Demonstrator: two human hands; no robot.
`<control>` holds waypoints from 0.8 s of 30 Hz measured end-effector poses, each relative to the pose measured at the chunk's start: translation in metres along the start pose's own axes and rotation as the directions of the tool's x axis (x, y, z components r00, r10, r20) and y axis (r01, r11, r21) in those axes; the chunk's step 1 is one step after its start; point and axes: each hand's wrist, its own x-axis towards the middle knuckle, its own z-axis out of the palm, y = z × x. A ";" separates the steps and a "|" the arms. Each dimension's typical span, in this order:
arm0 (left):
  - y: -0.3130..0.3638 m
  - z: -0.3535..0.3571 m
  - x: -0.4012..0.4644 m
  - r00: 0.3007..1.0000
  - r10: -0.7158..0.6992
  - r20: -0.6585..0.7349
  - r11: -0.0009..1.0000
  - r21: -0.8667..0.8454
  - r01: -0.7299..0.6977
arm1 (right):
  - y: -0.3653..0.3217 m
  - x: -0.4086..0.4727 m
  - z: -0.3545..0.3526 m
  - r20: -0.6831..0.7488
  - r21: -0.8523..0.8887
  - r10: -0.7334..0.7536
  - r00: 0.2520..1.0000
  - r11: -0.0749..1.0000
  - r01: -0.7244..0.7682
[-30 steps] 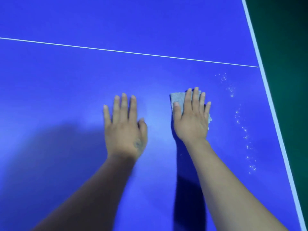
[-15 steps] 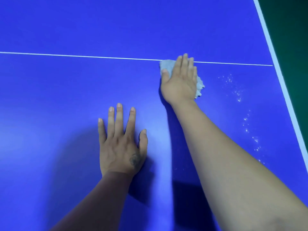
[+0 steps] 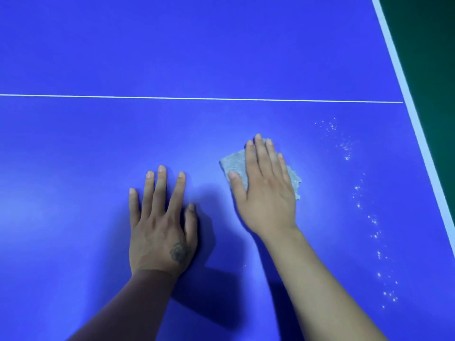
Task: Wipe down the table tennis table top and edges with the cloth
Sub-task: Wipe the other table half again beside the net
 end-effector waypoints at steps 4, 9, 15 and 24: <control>0.000 0.000 0.000 1.000 -0.006 -0.002 1.000 -0.007 0.006 | 0.020 0.046 -0.003 -0.043 -0.013 0.166 0.985 0.986 -0.166; -0.001 0.001 0.000 1.000 0.001 0.001 1.000 -0.005 -0.001 | -0.014 0.105 0.010 -0.008 -0.044 0.260 0.966 0.965 -0.260; -0.003 0.005 -0.001 1.000 0.015 -0.008 1.000 0.004 -0.015 | -0.068 0.069 0.023 -0.043 0.025 0.021 0.999 0.999 -0.020; -0.003 0.003 0.000 1.000 0.016 0.006 1.000 0.004 -0.016 | -0.005 -0.073 -0.007 -0.005 0.016 0.028 1.000 0.999 -0.028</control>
